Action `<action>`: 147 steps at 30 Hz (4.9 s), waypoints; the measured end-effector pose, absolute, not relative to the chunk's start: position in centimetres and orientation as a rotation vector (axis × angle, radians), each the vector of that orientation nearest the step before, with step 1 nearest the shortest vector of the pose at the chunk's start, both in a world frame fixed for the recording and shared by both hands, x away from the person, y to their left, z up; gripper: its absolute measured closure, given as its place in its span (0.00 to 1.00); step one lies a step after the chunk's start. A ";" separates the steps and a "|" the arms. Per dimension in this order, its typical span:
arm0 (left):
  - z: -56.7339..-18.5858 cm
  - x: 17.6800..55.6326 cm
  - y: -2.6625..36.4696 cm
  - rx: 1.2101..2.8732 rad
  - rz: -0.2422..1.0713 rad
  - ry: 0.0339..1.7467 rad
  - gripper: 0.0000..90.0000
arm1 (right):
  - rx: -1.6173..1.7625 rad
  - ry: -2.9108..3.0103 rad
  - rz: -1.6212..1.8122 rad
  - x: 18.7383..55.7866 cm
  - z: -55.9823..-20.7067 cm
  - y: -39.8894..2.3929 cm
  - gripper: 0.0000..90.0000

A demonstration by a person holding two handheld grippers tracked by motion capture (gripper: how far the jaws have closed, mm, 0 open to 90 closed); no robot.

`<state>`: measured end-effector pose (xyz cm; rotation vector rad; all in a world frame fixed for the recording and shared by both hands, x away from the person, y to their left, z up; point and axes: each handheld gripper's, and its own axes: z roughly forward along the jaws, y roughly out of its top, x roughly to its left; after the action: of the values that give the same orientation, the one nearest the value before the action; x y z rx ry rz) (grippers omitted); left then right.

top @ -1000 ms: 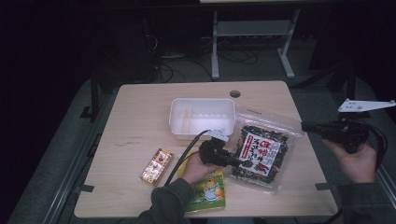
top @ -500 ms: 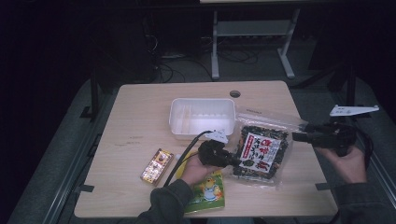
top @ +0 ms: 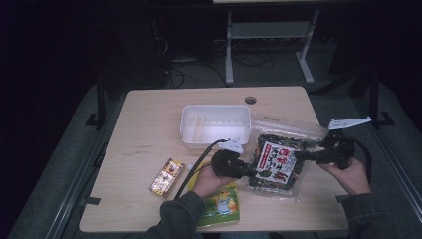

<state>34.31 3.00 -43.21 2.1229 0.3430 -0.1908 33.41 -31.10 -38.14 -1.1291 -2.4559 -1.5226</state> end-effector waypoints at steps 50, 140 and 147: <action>-41.1 31.5 9.1 2.208 0.077 0.476 0.33 | -1.081 -2.474 -1.728 30.6 -31.1 -31.1 0.84; -42.0 28.7 21.1 2.151 0.206 0.662 0.25 | -1.269 -2.629 -1.864 43.8 -31.1 -13.8 0.84; -42.0 28.8 21.3 2.148 0.204 0.667 0.25 | -1.260 -2.624 -1.850 44.2 -32.6 -13.7 0.84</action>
<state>28.82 21.30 -42.03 2.1482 0.6668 0.2036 44.24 -13.74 -32.59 -1.2600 -2.6237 -1.8496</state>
